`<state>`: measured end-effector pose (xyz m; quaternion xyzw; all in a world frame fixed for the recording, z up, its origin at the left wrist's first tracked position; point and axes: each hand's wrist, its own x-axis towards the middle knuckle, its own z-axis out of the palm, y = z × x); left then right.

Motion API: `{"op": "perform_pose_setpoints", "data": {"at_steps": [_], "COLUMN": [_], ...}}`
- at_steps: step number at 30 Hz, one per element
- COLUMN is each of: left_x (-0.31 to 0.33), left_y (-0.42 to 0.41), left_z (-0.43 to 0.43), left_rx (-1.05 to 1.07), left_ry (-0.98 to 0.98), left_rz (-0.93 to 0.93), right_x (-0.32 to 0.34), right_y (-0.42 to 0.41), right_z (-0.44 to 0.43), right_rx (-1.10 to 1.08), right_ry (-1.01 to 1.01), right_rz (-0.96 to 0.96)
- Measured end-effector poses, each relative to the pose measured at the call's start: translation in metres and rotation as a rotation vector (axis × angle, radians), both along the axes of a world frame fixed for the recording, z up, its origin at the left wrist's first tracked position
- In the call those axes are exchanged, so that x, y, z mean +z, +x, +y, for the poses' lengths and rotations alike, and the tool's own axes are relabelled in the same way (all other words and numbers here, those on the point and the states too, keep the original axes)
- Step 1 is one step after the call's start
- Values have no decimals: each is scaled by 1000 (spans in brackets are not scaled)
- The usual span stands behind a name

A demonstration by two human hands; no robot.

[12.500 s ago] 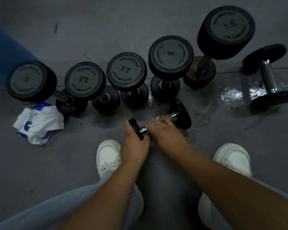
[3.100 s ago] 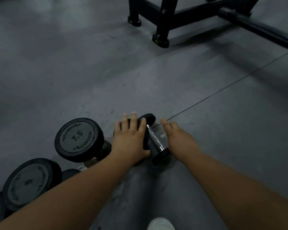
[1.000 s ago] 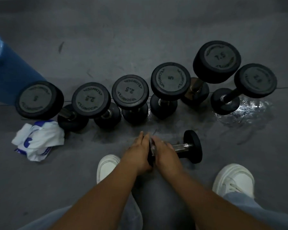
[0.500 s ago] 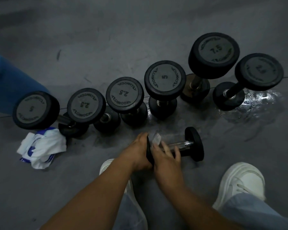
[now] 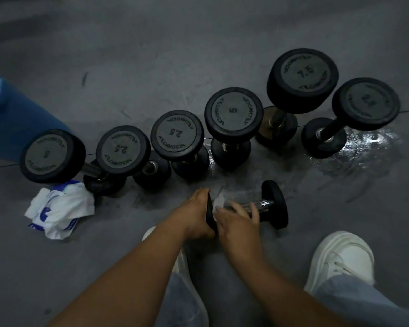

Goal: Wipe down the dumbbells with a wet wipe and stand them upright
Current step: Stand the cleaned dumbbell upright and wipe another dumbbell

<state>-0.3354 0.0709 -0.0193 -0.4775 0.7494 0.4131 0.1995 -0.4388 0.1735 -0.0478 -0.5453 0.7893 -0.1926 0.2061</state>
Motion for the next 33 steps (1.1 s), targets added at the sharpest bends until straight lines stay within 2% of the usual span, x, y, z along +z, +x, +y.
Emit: {"op": "perform_pose_setpoints", "data": {"at_steps": [1,2,3,5,6,8,12,16,22,27,30,33], "left_x": [1,2,3,2,1,-1,0,-2,-3,-6,-7,-7], "left_y": [0,1,1,2,1,2,2,3,5,5,6,6], "left_z": [0,1,1,6,9,16,20,32,38,38,35,32], "left_rx": [4,5,2,9,17,37,52,81,115,103,98,92], "left_ry": [0,-7,-17,-36,-42,-56,-88,-82,-101,-81,-70,-60], "left_rz": [-1,-4,-12,-22,-16,8,35,55,95,82,76,52], "right_x": [5,-1,-2,-1,-5,-10,2,-4,13,-2,0,-4], "right_y": [4,9,14,19,18,17,30,23,40,24,28,25], "right_z": [16,30,37,22,14,-1,-1,-14,-7,-26,-16,5], "right_rx": [-42,-119,-323,-876,-1019,-1153,-1123,-1201,-1264,-1292,-1239,-1156], "right_ry": [-47,-14,79,304,432,412,254,303,228,257,242,182], "right_rz": [-72,-230,-460,-1083,-1326,-1571,-1544,-1522,-1441,-1610,-1658,-1788]}}
